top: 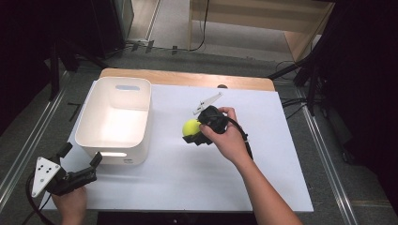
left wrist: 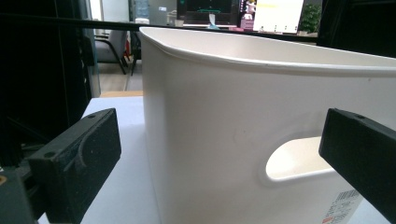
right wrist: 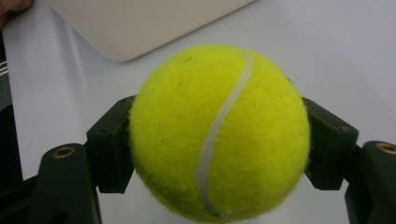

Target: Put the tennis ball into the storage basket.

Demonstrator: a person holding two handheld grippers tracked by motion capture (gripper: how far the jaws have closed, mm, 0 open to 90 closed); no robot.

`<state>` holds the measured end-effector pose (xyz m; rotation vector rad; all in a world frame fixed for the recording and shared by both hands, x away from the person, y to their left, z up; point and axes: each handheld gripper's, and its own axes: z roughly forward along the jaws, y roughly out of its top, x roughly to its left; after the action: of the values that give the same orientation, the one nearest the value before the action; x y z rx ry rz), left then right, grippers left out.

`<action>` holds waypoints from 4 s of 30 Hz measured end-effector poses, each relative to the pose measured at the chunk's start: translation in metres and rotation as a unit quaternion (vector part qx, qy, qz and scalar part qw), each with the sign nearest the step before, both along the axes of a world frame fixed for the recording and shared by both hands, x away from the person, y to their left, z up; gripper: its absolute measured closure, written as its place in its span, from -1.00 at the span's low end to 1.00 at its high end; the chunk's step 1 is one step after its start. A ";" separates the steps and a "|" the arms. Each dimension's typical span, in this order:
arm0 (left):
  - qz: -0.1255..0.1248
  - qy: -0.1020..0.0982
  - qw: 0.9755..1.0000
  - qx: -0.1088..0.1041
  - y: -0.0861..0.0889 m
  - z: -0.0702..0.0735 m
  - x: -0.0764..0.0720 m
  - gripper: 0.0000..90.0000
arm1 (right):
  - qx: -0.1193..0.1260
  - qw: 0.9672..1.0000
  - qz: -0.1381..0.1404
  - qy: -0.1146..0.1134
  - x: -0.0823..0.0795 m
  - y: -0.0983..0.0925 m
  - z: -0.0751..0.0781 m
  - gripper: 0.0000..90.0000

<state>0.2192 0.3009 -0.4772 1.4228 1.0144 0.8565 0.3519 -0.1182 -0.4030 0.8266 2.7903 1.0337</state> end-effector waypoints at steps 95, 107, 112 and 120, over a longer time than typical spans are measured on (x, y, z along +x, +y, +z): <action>-0.004 -0.002 1.000 -0.002 0.000 0.000 0.000 -1.00 | 0.023 0.994 0.106 0.002 0.051 0.145 0.058 -0.47; -0.005 0.000 1.000 -0.003 0.000 0.000 0.000 -1.00 | 0.010 0.994 0.105 0.005 0.055 0.160 0.046 -0.47; -0.005 0.000 1.000 -0.004 -0.001 0.000 0.000 -1.00 | -0.001 0.994 0.107 0.000 0.057 0.162 0.040 -0.48; -0.006 0.000 1.000 -0.003 -0.001 0.000 0.000 -1.00 | -0.018 0.993 0.117 -0.004 0.057 0.166 0.034 -0.48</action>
<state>0.2195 0.3002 -0.4769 1.4227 1.0063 0.8445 0.4085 0.0478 -0.3692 0.4976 2.9420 1.0092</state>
